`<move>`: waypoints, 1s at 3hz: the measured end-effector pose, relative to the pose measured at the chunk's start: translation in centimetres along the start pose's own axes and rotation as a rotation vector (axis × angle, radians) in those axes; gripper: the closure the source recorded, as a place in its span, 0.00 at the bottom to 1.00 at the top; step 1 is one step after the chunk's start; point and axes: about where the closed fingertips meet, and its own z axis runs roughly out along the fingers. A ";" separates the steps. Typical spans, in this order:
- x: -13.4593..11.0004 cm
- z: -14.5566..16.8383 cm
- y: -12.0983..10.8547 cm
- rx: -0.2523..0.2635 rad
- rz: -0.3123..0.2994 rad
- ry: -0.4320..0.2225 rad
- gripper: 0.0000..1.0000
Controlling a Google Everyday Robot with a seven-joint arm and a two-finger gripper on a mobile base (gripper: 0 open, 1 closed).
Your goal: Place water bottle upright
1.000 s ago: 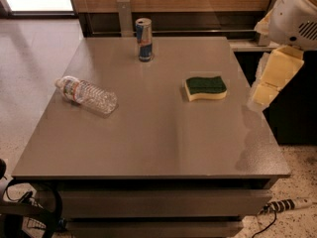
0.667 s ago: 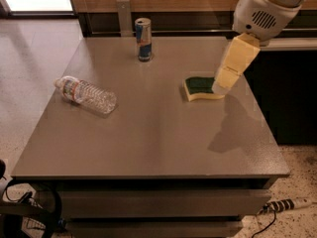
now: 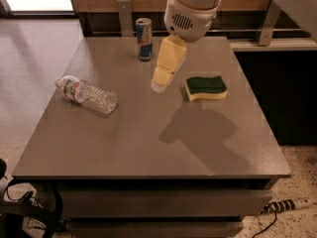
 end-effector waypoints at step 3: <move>-5.9 2.5 1.4 -0.020 -0.004 -0.005 0.00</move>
Offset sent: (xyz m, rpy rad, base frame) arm 0.0066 0.0437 -0.0081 -0.0121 0.0003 0.0159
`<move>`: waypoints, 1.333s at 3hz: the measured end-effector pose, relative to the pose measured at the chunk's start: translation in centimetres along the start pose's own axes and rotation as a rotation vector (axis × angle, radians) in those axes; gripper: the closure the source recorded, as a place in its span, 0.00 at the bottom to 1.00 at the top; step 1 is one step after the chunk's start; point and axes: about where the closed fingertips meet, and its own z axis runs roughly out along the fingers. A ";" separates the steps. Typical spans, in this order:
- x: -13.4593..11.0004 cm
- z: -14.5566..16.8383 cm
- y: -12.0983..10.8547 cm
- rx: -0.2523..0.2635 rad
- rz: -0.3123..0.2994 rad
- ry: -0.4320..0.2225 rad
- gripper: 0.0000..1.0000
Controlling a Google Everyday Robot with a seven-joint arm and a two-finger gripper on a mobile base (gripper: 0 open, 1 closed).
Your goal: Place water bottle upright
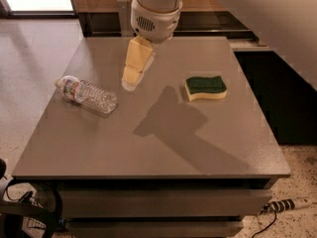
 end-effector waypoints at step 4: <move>-10.0 9.4 3.0 -0.112 0.065 0.135 0.00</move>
Offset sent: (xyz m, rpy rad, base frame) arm 0.0431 0.0691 -0.0683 -0.1219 0.2377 -0.1738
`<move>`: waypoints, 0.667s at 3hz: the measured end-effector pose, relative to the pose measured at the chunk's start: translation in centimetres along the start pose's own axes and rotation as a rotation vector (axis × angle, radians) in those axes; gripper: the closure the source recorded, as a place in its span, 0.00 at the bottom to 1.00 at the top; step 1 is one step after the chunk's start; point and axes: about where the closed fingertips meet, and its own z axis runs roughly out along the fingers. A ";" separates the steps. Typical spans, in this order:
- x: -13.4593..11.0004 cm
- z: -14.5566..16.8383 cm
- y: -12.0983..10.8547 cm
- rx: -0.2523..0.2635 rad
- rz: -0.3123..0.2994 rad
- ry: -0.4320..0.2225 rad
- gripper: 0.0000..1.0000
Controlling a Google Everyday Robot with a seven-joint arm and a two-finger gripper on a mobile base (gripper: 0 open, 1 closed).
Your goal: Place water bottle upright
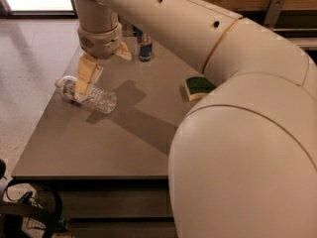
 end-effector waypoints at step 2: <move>-2.8 2.0 2.3 -0.038 -0.066 0.009 0.00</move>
Offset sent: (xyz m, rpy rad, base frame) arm -0.0162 0.0432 -0.0218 -0.0363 0.0805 0.1047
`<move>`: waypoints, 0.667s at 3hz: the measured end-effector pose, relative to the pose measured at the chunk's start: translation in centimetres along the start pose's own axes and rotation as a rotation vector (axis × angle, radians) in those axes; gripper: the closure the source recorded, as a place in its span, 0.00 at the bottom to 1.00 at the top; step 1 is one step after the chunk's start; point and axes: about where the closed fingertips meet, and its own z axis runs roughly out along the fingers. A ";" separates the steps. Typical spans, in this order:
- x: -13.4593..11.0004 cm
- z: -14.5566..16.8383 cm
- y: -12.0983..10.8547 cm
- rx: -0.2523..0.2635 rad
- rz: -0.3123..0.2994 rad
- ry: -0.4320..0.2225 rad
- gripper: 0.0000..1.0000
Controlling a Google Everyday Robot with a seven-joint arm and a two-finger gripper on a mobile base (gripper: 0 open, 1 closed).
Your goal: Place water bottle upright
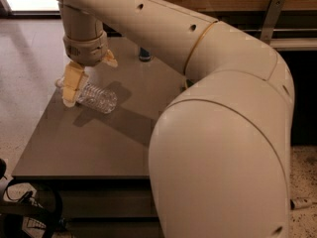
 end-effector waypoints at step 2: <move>-1.7 1.8 0.3 0.029 0.028 0.046 0.00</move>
Offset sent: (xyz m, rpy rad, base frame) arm -0.0035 0.0080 -0.0192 -0.1341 0.0203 -0.0627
